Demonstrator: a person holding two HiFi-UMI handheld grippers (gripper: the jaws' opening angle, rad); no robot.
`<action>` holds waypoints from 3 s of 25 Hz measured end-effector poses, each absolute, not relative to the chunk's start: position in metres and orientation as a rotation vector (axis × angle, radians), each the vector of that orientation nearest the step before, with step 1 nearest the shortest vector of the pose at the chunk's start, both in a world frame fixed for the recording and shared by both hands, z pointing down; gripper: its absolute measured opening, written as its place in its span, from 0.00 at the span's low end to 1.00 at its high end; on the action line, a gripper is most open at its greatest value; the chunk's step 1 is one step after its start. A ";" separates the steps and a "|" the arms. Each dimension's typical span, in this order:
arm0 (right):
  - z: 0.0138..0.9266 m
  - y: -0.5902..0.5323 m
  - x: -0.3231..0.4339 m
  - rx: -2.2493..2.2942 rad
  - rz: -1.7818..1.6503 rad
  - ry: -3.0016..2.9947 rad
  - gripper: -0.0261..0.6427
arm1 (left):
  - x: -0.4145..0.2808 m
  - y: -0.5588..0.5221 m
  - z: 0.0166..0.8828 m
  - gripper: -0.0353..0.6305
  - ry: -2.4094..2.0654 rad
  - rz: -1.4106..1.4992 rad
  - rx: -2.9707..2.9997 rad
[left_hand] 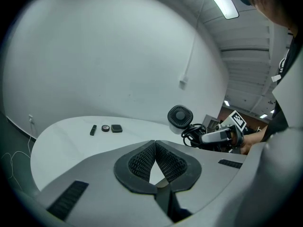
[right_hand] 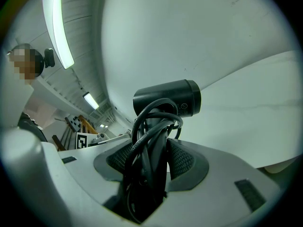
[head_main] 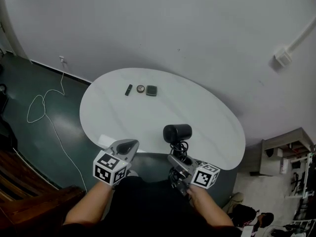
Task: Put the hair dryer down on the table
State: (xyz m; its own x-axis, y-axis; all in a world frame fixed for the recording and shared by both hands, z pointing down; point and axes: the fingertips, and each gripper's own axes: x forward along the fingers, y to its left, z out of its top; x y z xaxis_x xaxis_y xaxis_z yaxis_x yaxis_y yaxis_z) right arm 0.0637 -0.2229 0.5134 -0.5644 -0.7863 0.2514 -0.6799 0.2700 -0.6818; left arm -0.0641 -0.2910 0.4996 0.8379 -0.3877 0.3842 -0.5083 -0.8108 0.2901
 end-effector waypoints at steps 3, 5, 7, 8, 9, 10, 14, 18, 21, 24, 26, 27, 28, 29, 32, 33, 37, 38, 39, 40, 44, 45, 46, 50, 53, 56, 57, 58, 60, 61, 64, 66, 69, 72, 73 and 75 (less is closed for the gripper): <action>0.515 -0.227 0.063 -1.405 -1.177 2.391 0.34 | -0.067 -0.295 0.503 0.08 -0.659 0.438 2.629; 0.515 -0.231 0.062 -1.409 -1.174 2.389 0.34 | -0.069 -0.297 0.505 0.08 -0.656 0.439 2.628; 0.514 -0.235 0.060 -1.410 -1.169 2.390 0.34 | -0.071 -0.300 0.506 0.08 -0.657 0.443 2.626; 0.513 -0.237 0.060 -1.408 -1.167 2.391 0.34 | -0.072 -0.300 0.506 0.08 -0.658 0.444 2.625; 0.513 -0.239 0.059 -1.405 -1.167 2.393 0.34 | -0.073 -0.301 0.506 0.08 -0.660 0.445 2.624; 0.512 -0.241 0.059 -1.402 -1.167 2.395 0.34 | -0.073 -0.302 0.505 0.08 -0.663 0.445 2.623; 0.511 -0.250 0.061 -1.396 -1.169 2.402 0.34 | -0.076 -0.306 0.503 0.08 -0.683 0.447 2.616; 0.512 -0.259 0.064 -1.382 -1.172 2.413 0.34 | -0.078 -0.305 0.505 0.08 -0.719 0.452 2.601; 0.514 -0.269 0.069 -1.367 -1.185 2.426 0.34 | -0.079 -0.307 0.506 0.08 -0.757 0.447 2.583; 0.516 -0.282 0.078 -1.355 -1.196 2.450 0.34 | -0.076 -0.311 0.506 0.08 -0.813 0.438 2.565; 0.516 -0.291 0.085 -1.349 -1.209 2.458 0.34 | -0.074 -0.315 0.505 0.08 -0.856 0.429 2.542; 0.516 -0.296 0.089 -1.345 -1.219 2.459 0.34 | -0.072 -0.316 0.505 0.08 -0.875 0.424 2.531; 0.517 -0.300 0.093 -1.344 -1.228 2.461 0.34 | -0.069 -0.316 0.504 0.08 -0.889 0.419 2.522; 0.520 -0.305 0.098 -1.346 -1.236 2.467 0.33 | -0.066 -0.315 0.503 0.08 -0.902 0.415 2.517; 0.533 -0.322 0.112 -1.359 -1.261 2.493 0.33 | -0.059 -0.314 0.502 0.08 -0.945 0.408 2.502; 0.540 -0.328 0.116 -1.363 -1.276 2.499 0.33 | -0.058 -0.313 0.502 0.08 -0.959 0.409 2.493; 0.577 -0.350 0.126 -1.383 -1.341 2.530 0.33 | -0.059 -0.303 0.512 0.08 -1.012 0.455 2.444; 0.587 -0.355 0.125 -1.395 -1.360 2.545 0.33 | -0.061 -0.300 0.514 0.08 -1.027 0.462 2.429; 0.597 -0.359 0.123 -1.411 -1.377 2.562 0.33 | -0.061 -0.296 0.516 0.08 -1.039 0.466 2.415; 0.607 -0.364 0.121 -1.431 -1.388 2.584 0.33 | -0.062 -0.292 0.517 0.08 -1.047 0.468 2.404; 0.645 -0.385 0.108 -1.517 -1.398 2.688 0.33 | -0.063 -0.281 0.518 0.08 -1.081 0.476 2.378; 0.652 -0.391 0.103 -1.527 -1.406 2.703 0.33 | -0.065 -0.279 0.518 0.08 -1.095 0.475 2.369; 0.658 -0.396 0.098 -1.533 -1.416 2.710 0.33 | -0.068 -0.277 0.517 0.08 -1.109 0.474 2.361; 0.672 -0.419 0.081 -1.559 -1.446 2.719 0.33 | -0.079 -0.267 0.518 0.08 -1.161 0.473 2.324; 0.680 -0.434 0.074 -1.612 -1.448 2.720 0.33 | -0.088 -0.260 0.519 0.08 -1.197 0.470 2.296; 0.686 -0.444 0.068 -1.672 -1.451 2.717 0.33 | -0.094 -0.255 0.519 0.08 -1.219 0.468 2.277; 0.688 -0.446 0.066 -1.693 -1.440 2.728 0.33 | -0.096 -0.254 0.519 0.08 -1.224 0.467 2.272; 0.689 -0.448 0.065 -1.711 -1.422 2.742 0.33 | -0.097 -0.253 0.519 0.08 -1.228 0.465 2.268; 0.691 -0.452 0.062 -1.740 -1.392 2.763 0.33 | -0.100 -0.252 0.518 0.08 -1.237 0.460 2.262; 0.692 -0.454 0.062 -1.753 -1.387 2.766 0.33 | -0.102 -0.252 0.517 0.08 -1.242 0.458 2.258; 0.696 -0.456 0.060 -1.795 -1.377 2.761 0.33 | -0.110 -0.250 0.517 0.08 -1.259 0.457 2.243; 0.699 -0.457 0.057 -1.817 -1.357 2.783 0.33 | -0.114 -0.251 0.517 0.08 -1.271 0.455 2.234; 0.701 -0.457 0.054 -1.848 -1.331 2.816 0.34 | -0.117 -0.252 0.516 0.08 -1.282 0.450 2.230; 0.702 -0.457 0.054 -1.873 -1.321 2.811 0.34 | -0.119 -0.253 0.516 0.08 -1.285 0.448 2.229; 0.702 -0.458 0.054 -1.880 -1.317 2.809 0.34 | -0.119 -0.253 0.516 0.08 -1.285 0.449 2.228; 0.702 -0.458 0.053 -1.894 -1.312 2.806 0.34 | -0.120 -0.253 0.517 0.08 -1.285 0.450 2.227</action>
